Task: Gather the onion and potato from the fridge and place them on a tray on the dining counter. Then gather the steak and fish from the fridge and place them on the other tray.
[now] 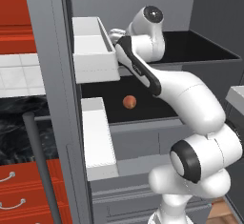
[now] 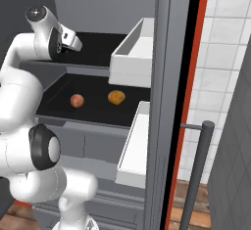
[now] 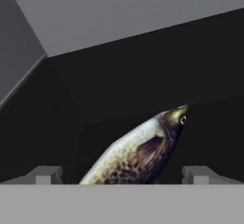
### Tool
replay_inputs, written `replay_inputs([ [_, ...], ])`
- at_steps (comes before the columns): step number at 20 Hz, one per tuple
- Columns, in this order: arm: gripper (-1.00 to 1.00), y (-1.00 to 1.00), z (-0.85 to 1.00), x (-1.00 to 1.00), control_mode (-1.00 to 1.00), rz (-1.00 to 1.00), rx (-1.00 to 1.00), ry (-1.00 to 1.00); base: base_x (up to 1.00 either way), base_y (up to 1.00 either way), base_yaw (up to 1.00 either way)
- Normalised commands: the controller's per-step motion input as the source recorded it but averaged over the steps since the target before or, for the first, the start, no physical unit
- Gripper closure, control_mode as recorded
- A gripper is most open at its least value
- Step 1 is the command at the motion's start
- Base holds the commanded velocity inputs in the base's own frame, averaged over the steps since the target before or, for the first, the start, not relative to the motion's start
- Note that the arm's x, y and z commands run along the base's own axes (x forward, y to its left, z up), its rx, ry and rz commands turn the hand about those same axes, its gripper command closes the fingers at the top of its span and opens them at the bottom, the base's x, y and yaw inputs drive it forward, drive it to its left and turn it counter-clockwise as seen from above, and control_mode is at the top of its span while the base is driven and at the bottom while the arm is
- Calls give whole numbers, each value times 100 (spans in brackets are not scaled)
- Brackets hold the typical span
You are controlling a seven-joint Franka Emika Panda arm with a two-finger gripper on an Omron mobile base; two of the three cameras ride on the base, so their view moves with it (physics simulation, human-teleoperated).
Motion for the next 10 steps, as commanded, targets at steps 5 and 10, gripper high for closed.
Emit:
replay_inputs([
  [5,-100,0,-4,22,-100,-1,0,9,0,0,0],
  [10,-100,0,-5,13,-100,-1,0,9,0,0,0],
])
